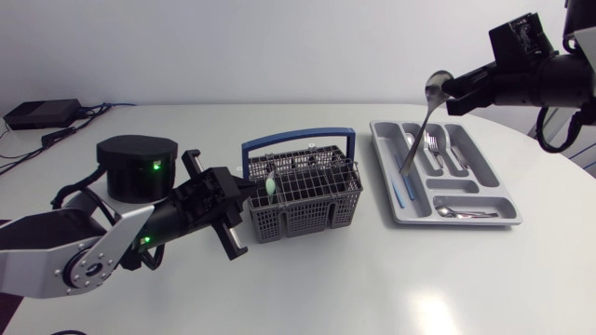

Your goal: Unload the cutlery basket into the drawer organizer.

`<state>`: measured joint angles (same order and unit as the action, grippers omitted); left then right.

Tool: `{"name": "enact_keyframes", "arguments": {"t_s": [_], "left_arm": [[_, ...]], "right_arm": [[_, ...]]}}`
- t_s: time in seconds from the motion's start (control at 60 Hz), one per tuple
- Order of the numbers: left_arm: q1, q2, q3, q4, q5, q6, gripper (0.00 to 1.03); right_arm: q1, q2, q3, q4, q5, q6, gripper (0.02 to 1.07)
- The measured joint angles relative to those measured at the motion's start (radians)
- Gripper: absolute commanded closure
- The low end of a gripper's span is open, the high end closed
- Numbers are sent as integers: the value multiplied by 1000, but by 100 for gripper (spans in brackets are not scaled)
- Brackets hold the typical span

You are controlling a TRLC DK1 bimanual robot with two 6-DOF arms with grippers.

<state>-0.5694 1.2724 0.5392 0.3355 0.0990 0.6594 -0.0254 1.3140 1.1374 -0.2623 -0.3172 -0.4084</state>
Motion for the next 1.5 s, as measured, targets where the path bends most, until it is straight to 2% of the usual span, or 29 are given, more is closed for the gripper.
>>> {"name": "enact_keyframes", "arguments": {"t_s": [0.383,0.9,1.117,1.5], "left_arm": [[4,-101,-47,-40,0,22,82],[26,-138,-58,-58,0,23,82],[26,-140,-71,-60,0,23,82],[26,-140,-71,-63,0,23,82]], "right_arm": [[-128,401,440,-303,-16,-68,101],[-159,883,1129,-665,45,-143,101],[-159,984,1181,-709,52,-147,101],[-151,1022,1134,-611,53,-145,101]]}}
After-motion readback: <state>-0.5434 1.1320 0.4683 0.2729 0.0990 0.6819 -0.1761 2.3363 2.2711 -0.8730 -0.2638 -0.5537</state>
